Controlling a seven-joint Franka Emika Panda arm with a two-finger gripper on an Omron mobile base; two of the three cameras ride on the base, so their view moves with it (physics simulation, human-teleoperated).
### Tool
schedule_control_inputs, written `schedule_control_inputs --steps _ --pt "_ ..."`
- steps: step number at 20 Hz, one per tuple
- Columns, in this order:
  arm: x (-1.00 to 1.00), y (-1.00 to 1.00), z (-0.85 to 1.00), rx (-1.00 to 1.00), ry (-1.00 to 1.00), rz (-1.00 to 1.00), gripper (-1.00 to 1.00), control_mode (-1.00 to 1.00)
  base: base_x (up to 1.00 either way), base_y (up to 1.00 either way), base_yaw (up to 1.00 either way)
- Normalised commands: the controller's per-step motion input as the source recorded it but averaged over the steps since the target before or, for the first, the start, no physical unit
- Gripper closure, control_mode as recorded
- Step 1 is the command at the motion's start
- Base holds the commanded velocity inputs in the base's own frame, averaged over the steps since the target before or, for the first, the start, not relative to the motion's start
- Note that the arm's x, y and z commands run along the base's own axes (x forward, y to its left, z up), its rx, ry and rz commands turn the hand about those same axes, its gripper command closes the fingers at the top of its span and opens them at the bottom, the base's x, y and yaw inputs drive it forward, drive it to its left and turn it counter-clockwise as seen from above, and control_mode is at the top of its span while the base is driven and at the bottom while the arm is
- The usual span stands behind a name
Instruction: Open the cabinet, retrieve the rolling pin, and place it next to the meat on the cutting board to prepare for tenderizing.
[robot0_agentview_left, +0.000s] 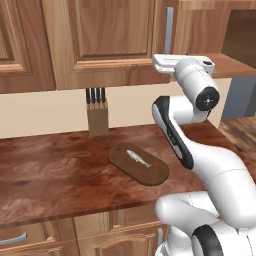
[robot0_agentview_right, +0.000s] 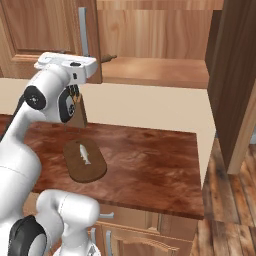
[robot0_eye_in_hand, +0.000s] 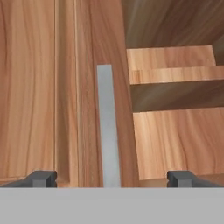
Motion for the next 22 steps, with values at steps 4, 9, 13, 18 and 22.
schedule_control_inputs --steps 4,9,13,18,22 --pt "0.46 0.00 0.00 0.00 0.00 0.03 -1.00 -1.00 0.00 0.00 0.00" --pt "0.41 0.00 -0.01 0.00 0.00 0.02 -1.00 -1.00 0.00 0.00 0.00" --pt "0.40 0.00 -0.04 0.00 0.00 0.01 -1.00 -1.00 0.00 0.00 0.00" --pt "0.41 0.00 -0.08 0.00 0.00 0.01 -1.00 -1.00 0.00 0.00 0.00" --pt "0.41 0.00 -0.09 0.00 0.00 0.01 -1.00 -1.00 0.00 0.00 0.00"
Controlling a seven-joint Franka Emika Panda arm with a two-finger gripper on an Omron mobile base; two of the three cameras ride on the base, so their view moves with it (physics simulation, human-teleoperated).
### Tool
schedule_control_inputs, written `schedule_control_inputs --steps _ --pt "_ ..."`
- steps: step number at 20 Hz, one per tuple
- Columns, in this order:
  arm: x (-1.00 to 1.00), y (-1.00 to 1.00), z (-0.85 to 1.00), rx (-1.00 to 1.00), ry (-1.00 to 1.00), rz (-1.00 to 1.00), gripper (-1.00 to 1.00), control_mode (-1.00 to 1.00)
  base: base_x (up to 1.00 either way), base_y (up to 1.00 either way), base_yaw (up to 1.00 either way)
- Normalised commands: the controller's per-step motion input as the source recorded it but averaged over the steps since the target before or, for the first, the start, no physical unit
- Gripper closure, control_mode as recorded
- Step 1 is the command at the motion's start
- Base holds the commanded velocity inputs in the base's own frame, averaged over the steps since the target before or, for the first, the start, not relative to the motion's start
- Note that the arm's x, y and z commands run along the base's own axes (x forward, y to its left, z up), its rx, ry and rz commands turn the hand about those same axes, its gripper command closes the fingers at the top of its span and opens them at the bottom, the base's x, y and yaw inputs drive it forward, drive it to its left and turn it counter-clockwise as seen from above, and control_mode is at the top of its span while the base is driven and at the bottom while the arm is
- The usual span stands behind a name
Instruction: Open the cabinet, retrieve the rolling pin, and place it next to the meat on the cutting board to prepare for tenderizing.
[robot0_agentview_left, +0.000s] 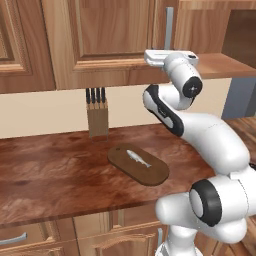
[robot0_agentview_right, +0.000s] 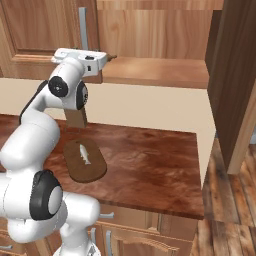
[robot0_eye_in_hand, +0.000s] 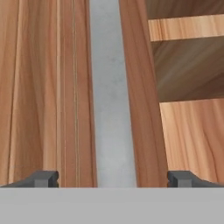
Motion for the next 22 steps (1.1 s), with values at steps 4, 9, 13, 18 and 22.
schedule_control_inputs --steps 4,9,13,18,22 --pt "0.44 0.01 -0.11 0.00 0.01 0.00 1.00 -1.00 0.00 0.00 0.00" --pt "0.38 0.01 -0.08 0.00 0.00 0.01 1.00 -1.00 0.00 0.00 0.00" --pt "0.21 0.06 -0.08 0.00 0.03 0.00 1.00 -1.00 0.00 0.00 0.00" --pt "0.14 0.15 -0.04 0.00 0.12 0.01 1.00 -1.00 0.00 0.00 0.00" --pt "0.01 0.00 -0.11 0.01 0.02 0.02 1.00 -1.00 0.00 0.00 0.00"
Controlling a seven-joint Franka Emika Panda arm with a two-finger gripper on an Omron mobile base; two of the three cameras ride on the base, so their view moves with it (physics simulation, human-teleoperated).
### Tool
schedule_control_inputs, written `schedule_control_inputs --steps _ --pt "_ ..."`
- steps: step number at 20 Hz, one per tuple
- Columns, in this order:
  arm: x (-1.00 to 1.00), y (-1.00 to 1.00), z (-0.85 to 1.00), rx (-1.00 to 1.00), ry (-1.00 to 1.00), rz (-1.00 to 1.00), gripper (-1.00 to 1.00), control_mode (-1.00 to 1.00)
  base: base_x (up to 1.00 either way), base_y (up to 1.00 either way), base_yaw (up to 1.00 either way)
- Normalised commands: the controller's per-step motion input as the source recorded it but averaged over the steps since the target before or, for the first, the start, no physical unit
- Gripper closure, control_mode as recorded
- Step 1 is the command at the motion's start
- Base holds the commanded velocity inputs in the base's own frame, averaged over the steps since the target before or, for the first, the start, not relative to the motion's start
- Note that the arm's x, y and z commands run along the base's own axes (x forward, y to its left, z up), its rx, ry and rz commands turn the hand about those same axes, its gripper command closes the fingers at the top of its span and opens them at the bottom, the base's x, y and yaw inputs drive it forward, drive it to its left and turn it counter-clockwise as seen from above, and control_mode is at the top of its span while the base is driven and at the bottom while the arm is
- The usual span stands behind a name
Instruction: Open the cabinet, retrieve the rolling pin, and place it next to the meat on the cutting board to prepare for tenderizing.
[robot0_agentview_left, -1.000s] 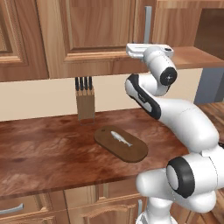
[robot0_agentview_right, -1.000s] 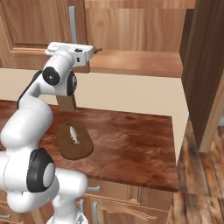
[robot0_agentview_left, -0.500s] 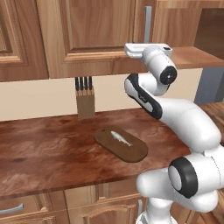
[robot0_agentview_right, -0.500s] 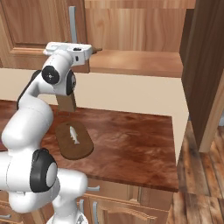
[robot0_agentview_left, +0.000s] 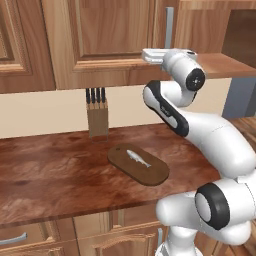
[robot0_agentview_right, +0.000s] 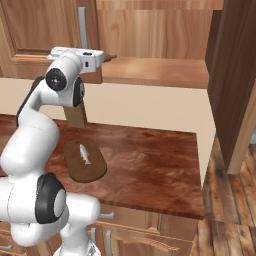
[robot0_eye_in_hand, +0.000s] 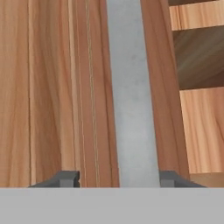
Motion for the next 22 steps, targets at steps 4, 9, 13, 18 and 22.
schedule_control_inputs --steps 4,9,13,18,22 --pt "-0.10 -0.02 -0.08 0.00 0.00 0.00 1.00 -1.00 0.00 0.00 0.00" --pt "-0.31 -0.03 -0.09 0.00 0.00 0.00 1.00 -1.00 0.00 0.00 0.00" --pt "-0.66 0.02 -0.17 0.00 -0.01 0.00 1.00 -1.00 0.00 0.00 0.00" --pt "-0.74 0.41 -0.16 0.00 0.00 0.00 1.00 -1.00 0.00 0.00 0.00" --pt "-0.63 0.67 -0.16 0.00 0.00 0.00 1.00 -1.00 0.00 0.00 0.00"
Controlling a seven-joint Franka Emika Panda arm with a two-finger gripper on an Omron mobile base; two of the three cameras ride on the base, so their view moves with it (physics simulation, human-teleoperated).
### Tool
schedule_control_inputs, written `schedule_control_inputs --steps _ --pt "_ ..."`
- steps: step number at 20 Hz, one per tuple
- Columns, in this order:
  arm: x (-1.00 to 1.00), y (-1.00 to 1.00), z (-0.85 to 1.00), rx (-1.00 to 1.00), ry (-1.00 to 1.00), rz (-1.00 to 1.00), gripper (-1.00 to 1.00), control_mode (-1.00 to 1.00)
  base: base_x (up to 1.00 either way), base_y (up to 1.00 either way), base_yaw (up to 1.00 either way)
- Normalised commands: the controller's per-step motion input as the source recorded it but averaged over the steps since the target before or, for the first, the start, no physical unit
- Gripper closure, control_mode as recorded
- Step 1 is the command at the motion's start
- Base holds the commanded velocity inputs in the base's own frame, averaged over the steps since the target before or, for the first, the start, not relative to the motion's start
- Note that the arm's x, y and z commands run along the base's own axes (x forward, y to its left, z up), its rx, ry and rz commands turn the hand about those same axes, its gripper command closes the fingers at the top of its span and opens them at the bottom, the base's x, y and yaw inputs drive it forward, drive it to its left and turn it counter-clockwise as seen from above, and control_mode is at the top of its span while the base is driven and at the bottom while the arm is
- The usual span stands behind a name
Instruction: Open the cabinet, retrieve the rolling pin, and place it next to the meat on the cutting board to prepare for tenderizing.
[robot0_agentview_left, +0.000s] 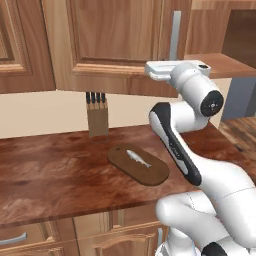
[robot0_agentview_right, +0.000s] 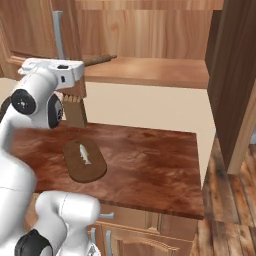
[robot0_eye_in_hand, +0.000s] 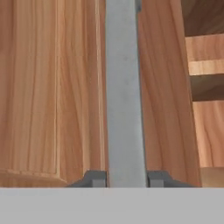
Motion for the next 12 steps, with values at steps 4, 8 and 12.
schedule_control_inputs --steps 4,8,12 --pt "-0.53 0.76 -0.15 0.00 0.00 0.00 1.00 -1.00 0.00 0.00 0.00" --pt "-0.60 0.75 -0.14 0.00 0.00 0.00 1.00 -1.00 0.00 0.00 0.00" --pt "-0.70 0.76 -0.18 0.00 0.00 0.00 1.00 -1.00 0.00 0.00 0.00"
